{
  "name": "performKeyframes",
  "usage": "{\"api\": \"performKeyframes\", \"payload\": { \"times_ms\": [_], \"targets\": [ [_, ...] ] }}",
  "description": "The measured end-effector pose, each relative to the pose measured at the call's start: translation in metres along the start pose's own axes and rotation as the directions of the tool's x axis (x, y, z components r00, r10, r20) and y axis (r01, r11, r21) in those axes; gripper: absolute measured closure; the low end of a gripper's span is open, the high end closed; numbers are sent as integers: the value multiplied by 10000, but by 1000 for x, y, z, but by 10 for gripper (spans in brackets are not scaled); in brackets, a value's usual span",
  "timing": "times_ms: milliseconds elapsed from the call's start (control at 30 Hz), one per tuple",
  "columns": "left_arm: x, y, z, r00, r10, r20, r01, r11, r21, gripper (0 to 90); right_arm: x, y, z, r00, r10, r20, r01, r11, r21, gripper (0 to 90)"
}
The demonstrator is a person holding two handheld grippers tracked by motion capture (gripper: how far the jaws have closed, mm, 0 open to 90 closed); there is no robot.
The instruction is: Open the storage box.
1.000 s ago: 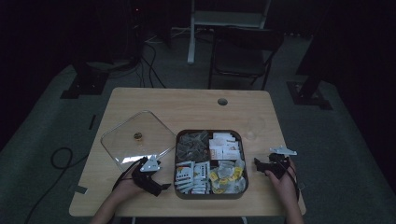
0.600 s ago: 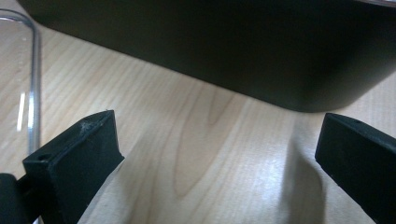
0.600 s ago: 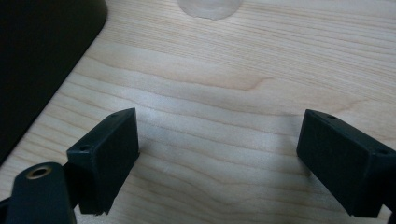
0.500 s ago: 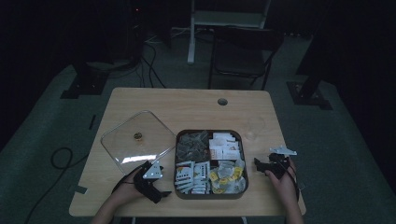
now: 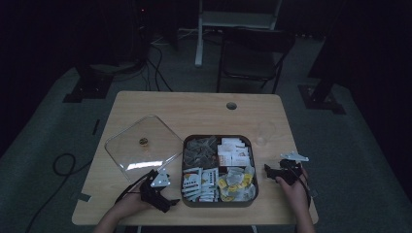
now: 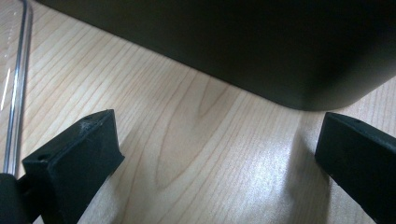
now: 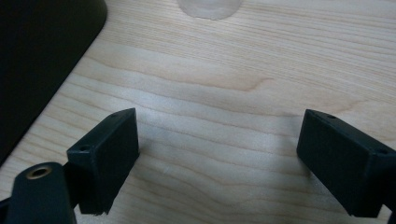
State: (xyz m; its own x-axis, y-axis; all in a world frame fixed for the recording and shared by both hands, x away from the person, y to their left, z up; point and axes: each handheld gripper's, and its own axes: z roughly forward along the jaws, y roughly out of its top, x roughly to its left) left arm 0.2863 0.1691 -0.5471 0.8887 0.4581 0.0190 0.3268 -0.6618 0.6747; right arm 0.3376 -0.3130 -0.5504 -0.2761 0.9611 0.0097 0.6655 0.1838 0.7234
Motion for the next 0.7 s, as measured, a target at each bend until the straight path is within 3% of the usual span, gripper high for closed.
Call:
{"api": "performKeyframes", "payload": {
  "times_ms": [700],
  "targets": [
    [0, 0, 1, 9999, -129, -111, 129, 9999, -41, 3, 1, 2, 2, 10000, 70, -38, -70, 10000, -8, 122]
  ]
}}
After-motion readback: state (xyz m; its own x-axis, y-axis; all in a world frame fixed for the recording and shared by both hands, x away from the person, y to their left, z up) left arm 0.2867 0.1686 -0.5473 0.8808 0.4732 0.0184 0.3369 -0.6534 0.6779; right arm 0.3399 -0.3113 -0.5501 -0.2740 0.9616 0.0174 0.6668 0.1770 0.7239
